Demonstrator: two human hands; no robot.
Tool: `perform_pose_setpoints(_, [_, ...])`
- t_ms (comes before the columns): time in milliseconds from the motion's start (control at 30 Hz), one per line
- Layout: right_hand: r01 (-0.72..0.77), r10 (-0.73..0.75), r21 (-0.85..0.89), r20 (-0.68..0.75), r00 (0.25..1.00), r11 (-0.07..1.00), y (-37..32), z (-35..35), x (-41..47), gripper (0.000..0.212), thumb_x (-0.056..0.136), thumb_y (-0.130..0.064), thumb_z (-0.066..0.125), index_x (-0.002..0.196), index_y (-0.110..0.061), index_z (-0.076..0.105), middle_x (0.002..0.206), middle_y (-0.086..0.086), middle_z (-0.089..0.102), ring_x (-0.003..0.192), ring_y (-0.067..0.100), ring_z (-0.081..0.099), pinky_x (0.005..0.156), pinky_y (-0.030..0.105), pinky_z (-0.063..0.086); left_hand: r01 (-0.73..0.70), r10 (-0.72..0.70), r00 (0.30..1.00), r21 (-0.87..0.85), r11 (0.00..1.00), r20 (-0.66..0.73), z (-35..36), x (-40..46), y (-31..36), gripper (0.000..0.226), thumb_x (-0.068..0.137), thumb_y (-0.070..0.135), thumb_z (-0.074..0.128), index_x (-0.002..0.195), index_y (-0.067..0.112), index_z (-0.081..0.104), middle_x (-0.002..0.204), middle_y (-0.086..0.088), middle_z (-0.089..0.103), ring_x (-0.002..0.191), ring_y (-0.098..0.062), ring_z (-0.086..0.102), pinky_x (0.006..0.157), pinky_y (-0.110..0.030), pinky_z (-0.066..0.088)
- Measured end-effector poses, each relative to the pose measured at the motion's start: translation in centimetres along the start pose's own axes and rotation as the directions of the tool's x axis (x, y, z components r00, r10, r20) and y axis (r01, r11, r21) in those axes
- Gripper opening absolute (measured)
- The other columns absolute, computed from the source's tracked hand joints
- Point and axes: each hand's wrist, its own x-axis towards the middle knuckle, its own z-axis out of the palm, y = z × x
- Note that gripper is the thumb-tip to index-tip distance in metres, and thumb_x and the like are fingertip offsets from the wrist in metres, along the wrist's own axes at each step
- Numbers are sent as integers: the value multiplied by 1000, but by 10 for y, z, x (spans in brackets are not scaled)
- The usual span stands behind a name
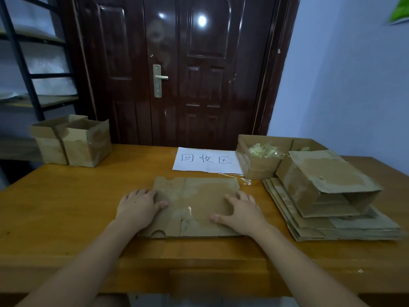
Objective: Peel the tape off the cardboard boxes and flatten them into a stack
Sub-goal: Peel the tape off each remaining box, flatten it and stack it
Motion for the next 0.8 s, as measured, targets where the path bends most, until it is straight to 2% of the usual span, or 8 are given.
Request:
perform_pose_setpoints(67, [-41, 41, 35, 21, 999, 999, 2, 2, 1, 114, 66, -97, 49, 159, -35, 28, 169, 1, 14, 153, 31, 16, 123, 52, 19, -65, 63, 998, -92, 994, -28, 4, -5, 3, 62, 101, 65, 36, 152, 31, 43, 156, 1, 47, 144, -24, 39, 118, -43, 30])
perform_pose_setpoints(200, [40, -30, 142, -71, 997, 989, 4, 8, 0, 91, 71, -86, 61, 147, -38, 48, 161, -9, 32, 148, 26, 25, 121, 50, 25, -58, 43, 998, -403, 913, -47, 2, -17, 15, 54, 96, 56, 61, 144, 31, 52, 156, -2, 43, 143, -27, 37, 116, -43, 34])
perform_pose_setpoints(333, [81, -38, 260, -166, 985, 962, 5, 6, -5, 80, 68, -74, 77, 137, -38, 59, 156, -13, 33, 148, 22, 20, 122, 51, 26, -61, -9, 994, -613, 788, -110, -9, -25, 20, 49, 87, 41, 79, 131, 33, 58, 162, -5, 25, 145, -30, 33, 117, -46, 36])
perform_pose_setpoints(467, [135, -41, 298, -300, 953, 945, -1, -17, -10, 65, 74, -65, 78, 131, -36, 66, 155, -13, 37, 146, 20, 19, 120, 47, 23, -37, -60, 990, -647, 761, -127, -33, -28, 25, 49, 82, 38, 84, 124, 36, 58, 157, -1, 23, 140, -32, 37, 109, -51, 45])
perform_pose_setpoints(633, [180, -111, 126, -424, 899, 976, -6, -86, -13, 61, 78, -64, 74, 129, -29, 69, 151, -8, 47, 147, 20, 21, 123, 51, 20, -91, -53, 983, -711, 697, -178, -71, -24, 47, 49, 81, 42, 83, 124, 37, 60, 154, -1, 27, 136, -30, 40, 107, -53, 46])
perform_pose_setpoints(733, [189, -138, 60, -481, 866, 980, 9, -134, -15, 62, 77, -64, 75, 126, -27, 72, 149, -7, 49, 144, 17, 25, 121, 45, 23, -146, -43, 974, -767, 625, -221, -91, -14, 79, 48, 83, 41, 83, 126, 33, 64, 153, 0, 29, 126, -22, 42, 104, -41, 46])
perform_pose_setpoints(800, [177, -130, 46, -502, 855, 983, 28, -164, -17, 60, 75, -62, 78, 123, -26, 74, 146, -5, 52, 140, 17, 30, 118, 41, 27, -196, -10, 968, -777, 598, -252, -101, -4, 107, 49, 84, 38, 83, 129, 29, 65, 152, -1, 30, 117, -13, 39, 98, -28, 38])
